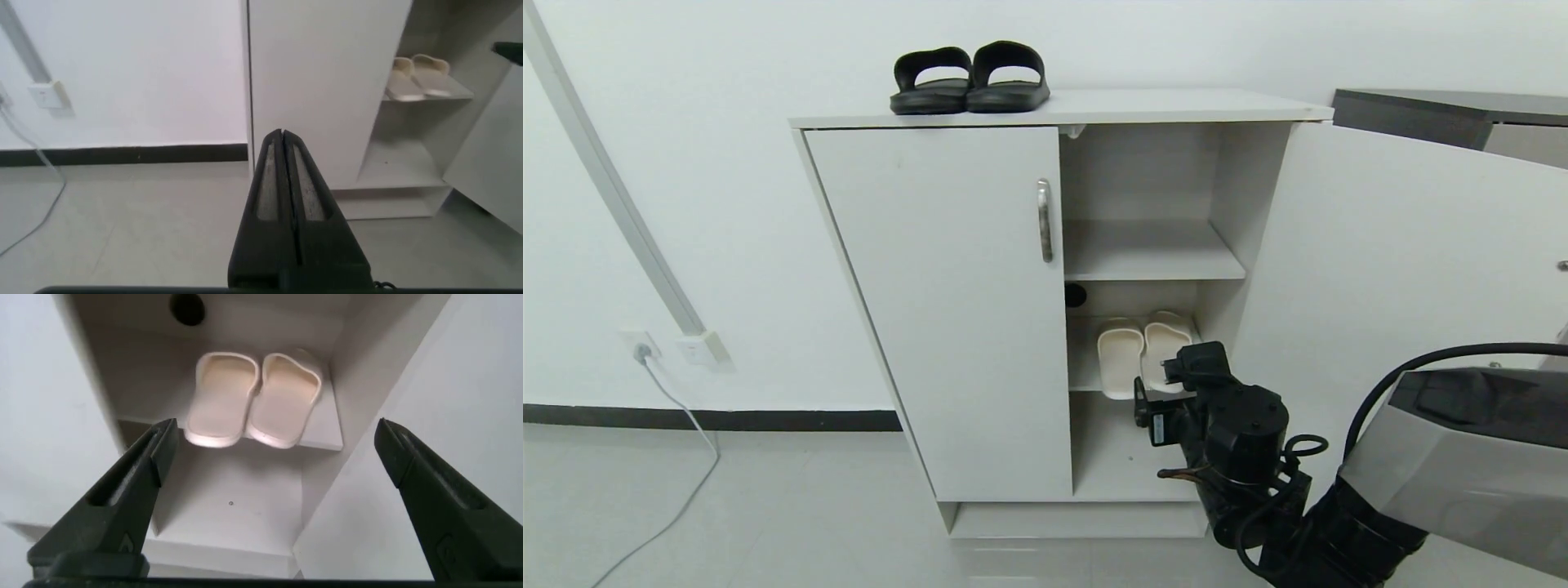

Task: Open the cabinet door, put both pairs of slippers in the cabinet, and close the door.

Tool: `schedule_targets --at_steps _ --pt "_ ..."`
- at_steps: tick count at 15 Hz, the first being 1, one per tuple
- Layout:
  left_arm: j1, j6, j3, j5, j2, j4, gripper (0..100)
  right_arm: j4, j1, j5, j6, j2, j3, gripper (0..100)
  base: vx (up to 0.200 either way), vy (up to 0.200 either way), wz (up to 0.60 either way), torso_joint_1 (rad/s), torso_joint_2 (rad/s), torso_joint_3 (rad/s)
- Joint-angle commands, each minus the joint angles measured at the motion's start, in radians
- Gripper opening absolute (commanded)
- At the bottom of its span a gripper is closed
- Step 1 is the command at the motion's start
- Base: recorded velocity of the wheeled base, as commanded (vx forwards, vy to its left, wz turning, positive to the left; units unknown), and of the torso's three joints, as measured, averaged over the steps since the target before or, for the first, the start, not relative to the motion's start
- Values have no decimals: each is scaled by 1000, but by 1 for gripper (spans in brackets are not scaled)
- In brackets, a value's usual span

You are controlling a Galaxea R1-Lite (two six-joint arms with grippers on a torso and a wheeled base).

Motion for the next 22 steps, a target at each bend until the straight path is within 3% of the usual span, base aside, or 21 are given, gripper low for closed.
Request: schedule_targets --at_steps 1,11,22 --pt "0 0 0 1 1 1 0 -1 -1 1 -1 4 3 100 0 200 0 -2 2 7" --pt "0 0 0 1 1 1 0 -18 -16 19 -7 2 34 100 0 200 0 3 1 2" --pt "0 0 2 1 1 1 0 -18 -15 37 -8 11 38 100 0 0 0 0 0 0"
